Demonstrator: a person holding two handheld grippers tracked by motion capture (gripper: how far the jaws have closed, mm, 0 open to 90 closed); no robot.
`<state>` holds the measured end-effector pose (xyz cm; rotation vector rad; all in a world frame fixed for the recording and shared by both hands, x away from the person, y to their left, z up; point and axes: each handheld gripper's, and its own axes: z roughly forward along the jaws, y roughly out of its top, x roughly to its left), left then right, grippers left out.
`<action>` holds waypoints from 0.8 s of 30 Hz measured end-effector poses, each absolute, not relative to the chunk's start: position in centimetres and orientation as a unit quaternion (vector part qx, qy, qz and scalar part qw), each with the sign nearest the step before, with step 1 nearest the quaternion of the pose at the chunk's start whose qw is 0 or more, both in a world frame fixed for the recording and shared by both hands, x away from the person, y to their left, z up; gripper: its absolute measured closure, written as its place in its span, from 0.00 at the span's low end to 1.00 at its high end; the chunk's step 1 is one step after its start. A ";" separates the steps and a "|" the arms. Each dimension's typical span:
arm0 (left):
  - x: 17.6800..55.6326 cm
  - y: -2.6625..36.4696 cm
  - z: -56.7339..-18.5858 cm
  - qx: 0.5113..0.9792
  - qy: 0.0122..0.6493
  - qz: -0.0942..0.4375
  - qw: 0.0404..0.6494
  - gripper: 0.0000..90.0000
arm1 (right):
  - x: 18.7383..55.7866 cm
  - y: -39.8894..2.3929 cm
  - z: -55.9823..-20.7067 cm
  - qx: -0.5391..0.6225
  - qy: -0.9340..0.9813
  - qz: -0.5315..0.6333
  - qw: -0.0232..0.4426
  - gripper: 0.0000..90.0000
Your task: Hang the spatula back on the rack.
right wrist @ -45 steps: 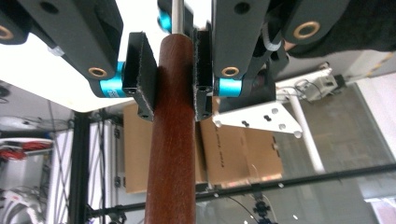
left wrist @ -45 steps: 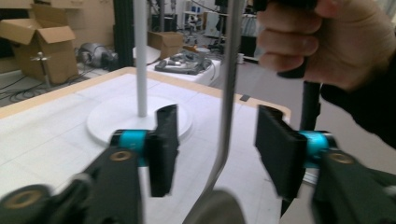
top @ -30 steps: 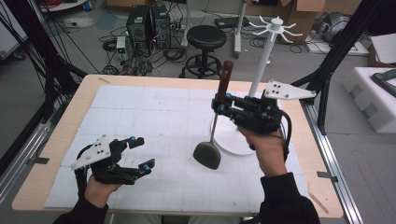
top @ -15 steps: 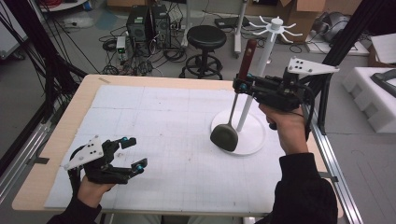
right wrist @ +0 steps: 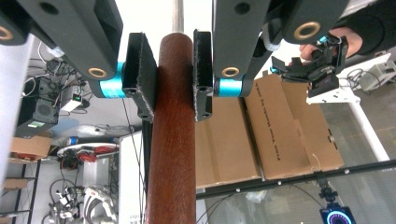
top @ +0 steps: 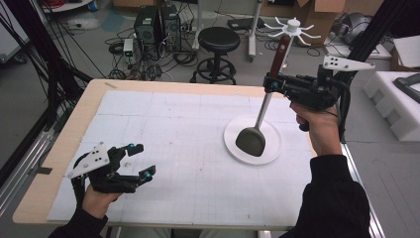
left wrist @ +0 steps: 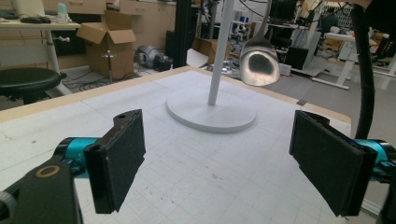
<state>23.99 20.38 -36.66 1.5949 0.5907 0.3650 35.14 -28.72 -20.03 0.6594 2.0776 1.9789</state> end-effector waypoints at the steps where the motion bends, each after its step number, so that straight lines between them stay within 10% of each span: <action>1: 24.0 20.4 -36.7 0.701 0.260 0.160 0.644 0.21 | 35.2 -28.8 -20.0 0.224 0.702 0.669 0.095 0.81; 19: 24.2 20.7 -36.8 0.699 0.267 0.161 0.644 0.21 | 36.2 -29.6 -20.8 0.252 0.694 0.665 0.108 0.80; 24: 24.3 21.3 -37.2 0.695 0.280 0.162 0.642 0.21 | 35.1 -30.1 -21.6 0.286 0.660 0.679 0.149 0.43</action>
